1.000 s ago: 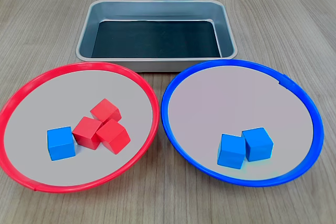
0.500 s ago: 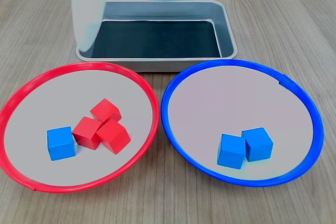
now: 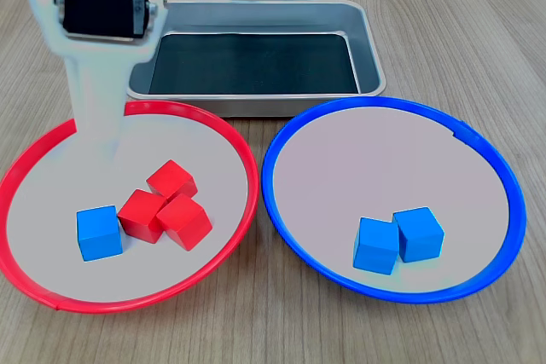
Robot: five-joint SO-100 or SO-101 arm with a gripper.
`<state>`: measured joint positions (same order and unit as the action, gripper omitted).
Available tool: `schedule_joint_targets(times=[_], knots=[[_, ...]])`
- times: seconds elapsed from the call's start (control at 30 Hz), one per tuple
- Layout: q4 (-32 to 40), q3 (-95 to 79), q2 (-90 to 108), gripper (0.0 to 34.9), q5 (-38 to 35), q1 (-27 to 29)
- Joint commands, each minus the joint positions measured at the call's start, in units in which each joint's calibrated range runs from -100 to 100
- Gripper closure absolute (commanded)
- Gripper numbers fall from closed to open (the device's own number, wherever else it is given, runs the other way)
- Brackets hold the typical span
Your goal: Relocate any blue block in the red dish to the blue dish, correcting any misplacements.
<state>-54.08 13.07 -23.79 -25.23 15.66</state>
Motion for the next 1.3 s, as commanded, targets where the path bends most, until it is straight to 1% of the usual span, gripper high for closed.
schedule_joint_targets(times=[0.0,0.13,0.37,1.07,1.27], knots=[[-0.28,7.28,-2.53,21.7,0.20,-0.28],[-0.28,10.10,-5.26,19.7,0.20,-0.09],[0.22,12.92,-9.09,18.5,-0.10,0.38],[1.87,18.02,-16.68,19.2,-0.78,-0.09],[2.12,17.84,-17.54,20.3,-1.12,-0.18]])
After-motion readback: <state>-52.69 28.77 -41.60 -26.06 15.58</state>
